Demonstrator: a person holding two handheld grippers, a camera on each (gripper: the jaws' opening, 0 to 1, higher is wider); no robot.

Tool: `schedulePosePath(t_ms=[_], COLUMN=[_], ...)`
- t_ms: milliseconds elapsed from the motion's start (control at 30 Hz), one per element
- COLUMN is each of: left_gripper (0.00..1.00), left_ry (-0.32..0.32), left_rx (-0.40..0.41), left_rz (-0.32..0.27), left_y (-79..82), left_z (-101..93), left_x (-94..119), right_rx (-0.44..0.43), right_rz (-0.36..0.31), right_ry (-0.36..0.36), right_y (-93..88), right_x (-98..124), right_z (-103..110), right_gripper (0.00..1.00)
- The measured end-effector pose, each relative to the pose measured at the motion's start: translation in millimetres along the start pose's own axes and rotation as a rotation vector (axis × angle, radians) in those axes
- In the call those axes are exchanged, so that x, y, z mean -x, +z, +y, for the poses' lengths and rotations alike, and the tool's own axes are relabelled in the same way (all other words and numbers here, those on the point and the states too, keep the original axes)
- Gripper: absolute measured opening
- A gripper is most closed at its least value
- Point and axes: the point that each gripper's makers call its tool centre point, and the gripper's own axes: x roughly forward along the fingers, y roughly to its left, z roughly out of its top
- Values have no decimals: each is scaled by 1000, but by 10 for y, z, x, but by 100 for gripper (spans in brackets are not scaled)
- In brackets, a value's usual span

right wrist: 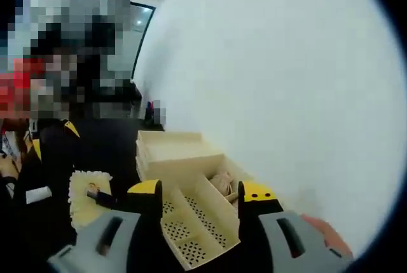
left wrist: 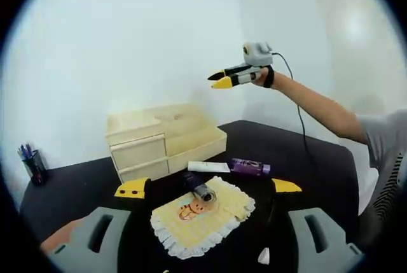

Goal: Open the drawer, pick up the cosmetic bottles from the table one by one, place them into the drawer, release the gripper, close the drawer, and move the gripper away

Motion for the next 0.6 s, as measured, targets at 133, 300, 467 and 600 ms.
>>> schedulePosePath(t_ms=[133, 300, 467, 600], left_gripper=[69, 69, 69, 69], left_ry=[-7, -10, -4, -1], left_rx=[-2, -2, -11, -4], left_rz=[-5, -12, -20, -35], left_y=[0, -12, -8, 28], left_z=[-17, -49, -39, -10], left_x=[23, 60, 106, 124], right_rx=[-5, -3, 23, 31], right_rz=[-11, -15, 13, 20], right_ry=[5, 13, 31, 34], right_y=[6, -30, -108, -124], right_x=[141, 258, 368, 452], right_z=[105, 234, 369, 428], right_gripper=[43, 41, 40, 40])
